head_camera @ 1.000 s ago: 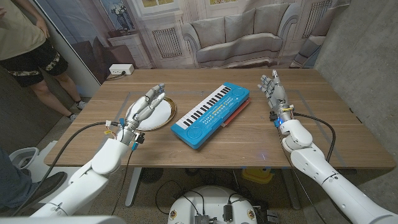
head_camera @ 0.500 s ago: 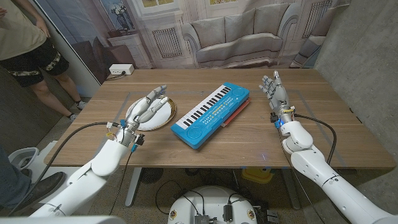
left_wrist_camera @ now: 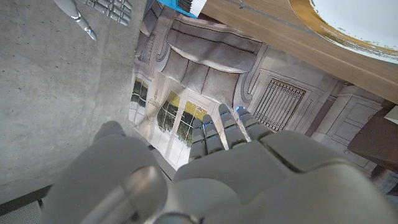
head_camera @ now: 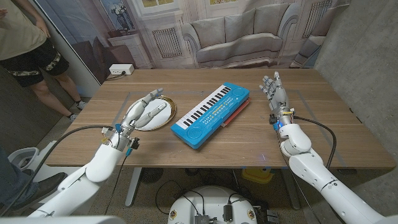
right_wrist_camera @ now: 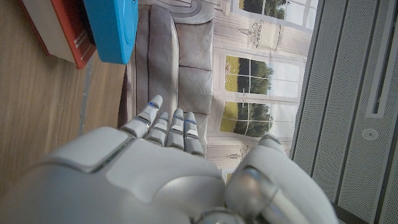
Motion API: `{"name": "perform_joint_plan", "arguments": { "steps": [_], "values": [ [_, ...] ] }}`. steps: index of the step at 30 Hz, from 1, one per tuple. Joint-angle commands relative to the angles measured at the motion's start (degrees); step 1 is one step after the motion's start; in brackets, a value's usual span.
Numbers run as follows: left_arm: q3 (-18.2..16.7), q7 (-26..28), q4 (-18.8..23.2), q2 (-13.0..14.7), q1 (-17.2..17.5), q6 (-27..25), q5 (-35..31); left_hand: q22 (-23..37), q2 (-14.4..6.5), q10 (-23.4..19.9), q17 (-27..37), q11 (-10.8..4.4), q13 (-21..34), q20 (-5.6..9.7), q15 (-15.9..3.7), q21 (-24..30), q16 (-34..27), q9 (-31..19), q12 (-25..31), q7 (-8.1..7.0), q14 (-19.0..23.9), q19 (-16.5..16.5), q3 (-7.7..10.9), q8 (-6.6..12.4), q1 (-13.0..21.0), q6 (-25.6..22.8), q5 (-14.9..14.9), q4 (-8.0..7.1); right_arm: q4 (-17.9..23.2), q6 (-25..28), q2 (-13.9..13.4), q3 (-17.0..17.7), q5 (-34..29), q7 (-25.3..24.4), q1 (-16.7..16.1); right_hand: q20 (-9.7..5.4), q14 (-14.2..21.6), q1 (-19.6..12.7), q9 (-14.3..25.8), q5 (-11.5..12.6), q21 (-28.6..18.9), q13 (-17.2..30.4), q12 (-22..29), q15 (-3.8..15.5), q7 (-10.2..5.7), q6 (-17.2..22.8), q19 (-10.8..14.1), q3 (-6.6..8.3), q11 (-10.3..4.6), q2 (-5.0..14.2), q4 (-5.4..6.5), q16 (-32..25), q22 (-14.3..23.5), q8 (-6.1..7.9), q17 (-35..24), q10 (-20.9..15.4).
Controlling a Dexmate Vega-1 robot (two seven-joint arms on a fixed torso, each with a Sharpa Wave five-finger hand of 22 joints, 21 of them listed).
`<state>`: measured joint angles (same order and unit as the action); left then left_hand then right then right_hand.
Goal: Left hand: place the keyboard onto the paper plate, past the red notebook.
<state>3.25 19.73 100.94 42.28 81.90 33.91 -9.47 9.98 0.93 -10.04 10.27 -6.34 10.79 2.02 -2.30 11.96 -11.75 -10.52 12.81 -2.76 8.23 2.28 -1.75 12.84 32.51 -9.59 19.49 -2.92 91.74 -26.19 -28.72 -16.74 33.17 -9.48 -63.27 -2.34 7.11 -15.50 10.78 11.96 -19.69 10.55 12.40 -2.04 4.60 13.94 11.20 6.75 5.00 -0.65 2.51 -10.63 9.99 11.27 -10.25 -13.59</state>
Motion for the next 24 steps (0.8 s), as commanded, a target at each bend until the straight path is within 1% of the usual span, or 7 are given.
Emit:
{"name": "perform_joint_plan", "arguments": {
  "steps": [1,4,7,10,14,21,24],
  "values": [
    [-2.3,5.01,-0.18,-0.43,1.33,0.41,-10.06,0.24,-0.08,-0.71,0.17,-0.57,0.29,3.1,-3.74,0.55,-0.15,-0.35,0.4,-0.43,0.85,0.74,0.15,0.23,1.12,-0.51,0.62,0.51,1.56,-0.13,0.88,-0.14,-1.19,-2.04,-1.21,-0.37,0.47,-0.12,0.24,-0.11,0.21,0.09,0.14,-0.21,-0.19,0.54,0.48,0.24,0.0,1.02,-0.06,-0.21,0.27,0.3,-0.24,-0.63],
    [-2.46,7.62,-0.34,-0.61,1.52,0.18,-14.33,0.24,-0.13,-0.68,0.17,-0.77,0.29,3.04,-3.81,0.53,-0.12,-0.35,0.33,-0.59,0.92,0.81,0.19,0.2,1.36,-0.55,0.77,0.61,1.87,0.23,0.8,-0.2,-1.54,-2.41,-1.34,-0.36,0.47,-0.19,0.25,-0.09,0.26,0.09,0.13,-0.19,-0.19,0.54,0.51,0.36,0.02,1.32,-0.04,-0.22,0.28,0.29,-0.25,-0.65],
    [-2.45,9.61,-0.51,-0.83,1.69,0.14,-16.33,0.25,-0.18,-0.69,0.17,-0.71,0.3,2.89,-3.95,0.55,-0.09,-0.36,0.28,-0.75,0.98,0.97,0.23,0.16,1.59,-0.55,0.93,0.7,2.42,0.66,0.65,-0.14,-1.92,-2.95,-1.56,-0.39,0.47,-0.32,0.25,-0.09,0.33,0.09,0.14,-0.2,-0.17,0.55,0.54,0.43,0.06,1.44,-0.11,-0.21,0.28,0.28,-0.23,-0.7],
    [-2.76,11.31,-0.26,-0.78,2.23,-0.42,-18.02,0.25,-0.28,-0.73,0.18,-1.14,0.31,2.9,-4.29,0.5,-0.02,-0.37,0.2,-1.19,1.03,1.03,0.31,0.1,1.98,-0.6,1.19,0.87,2.99,0.92,0.62,-0.03,-2.13,-3.46,-1.82,-0.37,0.51,-0.51,0.25,-0.1,0.39,0.09,0.13,-0.23,-0.15,0.55,0.56,0.5,0.06,1.51,-0.22,-0.2,0.28,0.28,-0.21,-0.68],
    [-3.48,14.61,0.27,-0.16,3.34,-2.01,-22.86,0.25,-0.35,-0.77,0.18,-1.21,0.31,3.02,-4.67,0.49,0.05,-0.38,0.13,-1.46,1.06,1.2,0.37,0.02,2.36,-0.56,1.45,1.03,3.45,1.06,0.76,-0.14,-2.72,-4.05,-1.98,-0.35,0.54,-0.79,0.25,-0.12,0.51,0.09,0.11,-0.25,-0.15,0.55,0.59,0.58,0.14,1.57,-0.4,-0.19,0.28,0.27,-0.17,-0.69],
    [-3.25,19.31,0.65,0.98,4.02,-3.21,-26.95,0.24,-0.39,-0.34,0.2,-1.75,0.34,3.13,-5.11,0.43,0.16,-0.41,-0.25,-2.01,1.24,1.54,0.46,-0.48,3.28,0.41,2.11,1.46,3.78,1.11,0.98,-0.19,-3.33,-4.68,-2.1,-0.39,0.54,-1.29,0.25,-0.16,0.71,0.1,0.09,-0.19,-0.19,0.57,0.67,0.76,-0.09,1.78,-0.71,-0.15,0.28,0.26,-0.12,-0.69],
    [-3.46,20.71,2.31,1.7,5.02,-5.88,-30.0,0.24,-0.35,-0.39,0.2,-1.92,0.35,3.28,-5.13,0.41,0.19,-0.42,-0.29,-2.13,1.28,1.63,0.49,-0.49,3.61,0.39,2.29,1.63,4.09,0.96,1.05,0.02,-3.43,-5.01,-2.28,-0.37,0.54,-1.58,0.25,-0.17,0.79,0.1,0.08,-0.21,-0.19,0.61,0.68,0.89,-0.13,1.91,-0.87,-0.13,0.27,0.27,-0.11,-0.71]
  ]
}}
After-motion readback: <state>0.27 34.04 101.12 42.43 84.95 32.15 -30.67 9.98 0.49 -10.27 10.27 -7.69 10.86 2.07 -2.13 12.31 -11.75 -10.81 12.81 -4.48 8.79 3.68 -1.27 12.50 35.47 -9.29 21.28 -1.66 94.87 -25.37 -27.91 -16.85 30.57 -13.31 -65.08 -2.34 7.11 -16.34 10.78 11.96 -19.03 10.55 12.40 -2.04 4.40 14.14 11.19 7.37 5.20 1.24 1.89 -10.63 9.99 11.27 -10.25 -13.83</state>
